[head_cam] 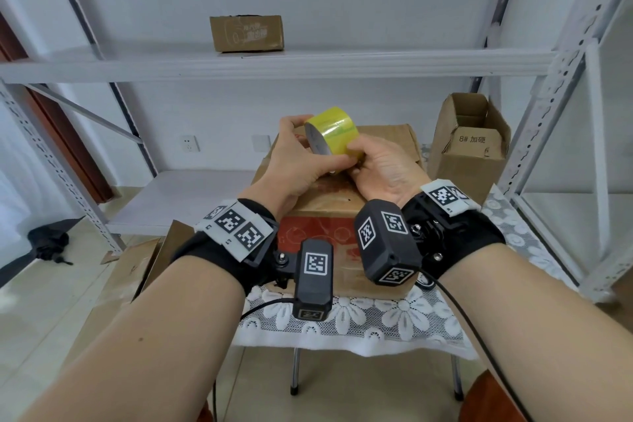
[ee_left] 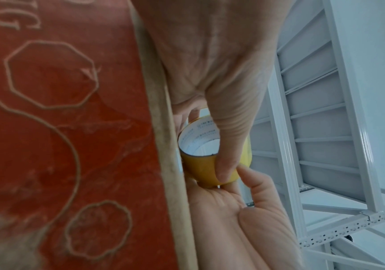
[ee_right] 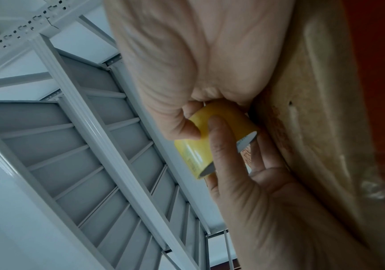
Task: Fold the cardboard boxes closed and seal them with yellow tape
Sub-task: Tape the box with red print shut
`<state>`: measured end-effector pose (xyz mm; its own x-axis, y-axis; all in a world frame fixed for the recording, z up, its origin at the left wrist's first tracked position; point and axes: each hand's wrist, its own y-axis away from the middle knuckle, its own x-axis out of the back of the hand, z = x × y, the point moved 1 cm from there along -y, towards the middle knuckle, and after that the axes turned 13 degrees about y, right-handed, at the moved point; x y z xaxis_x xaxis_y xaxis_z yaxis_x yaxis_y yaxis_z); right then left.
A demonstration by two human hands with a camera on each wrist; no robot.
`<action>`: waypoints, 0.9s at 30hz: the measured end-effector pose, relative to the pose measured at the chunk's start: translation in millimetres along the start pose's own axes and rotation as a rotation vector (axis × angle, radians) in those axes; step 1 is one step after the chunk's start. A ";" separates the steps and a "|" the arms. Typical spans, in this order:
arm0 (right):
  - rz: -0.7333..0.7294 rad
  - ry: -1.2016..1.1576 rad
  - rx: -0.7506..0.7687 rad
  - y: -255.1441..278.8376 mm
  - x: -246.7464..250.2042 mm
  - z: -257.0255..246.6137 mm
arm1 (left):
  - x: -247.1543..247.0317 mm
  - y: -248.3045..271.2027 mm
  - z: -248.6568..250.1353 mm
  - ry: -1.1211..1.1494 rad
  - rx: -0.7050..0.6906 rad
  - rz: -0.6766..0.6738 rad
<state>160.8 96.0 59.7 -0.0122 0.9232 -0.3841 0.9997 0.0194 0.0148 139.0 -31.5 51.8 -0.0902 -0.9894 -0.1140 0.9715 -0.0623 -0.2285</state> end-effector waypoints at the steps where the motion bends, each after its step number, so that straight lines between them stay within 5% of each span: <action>1: 0.002 0.004 0.003 -0.8 0.4 0.5 | -0.3 0.2 0.2 -0.001 -0.003 -0.003; 27: -0.089 0.038 0.039 6.3 0.2 -2.4 | 1.5 1.7 4.8 -0.060 -0.013 -0.066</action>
<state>167.0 97.2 61.9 -0.1015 0.9323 -0.3472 0.9946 0.0882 -0.0540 141.5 -33.7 55.9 -0.1403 -0.9893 -0.0403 0.9609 -0.1263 -0.2464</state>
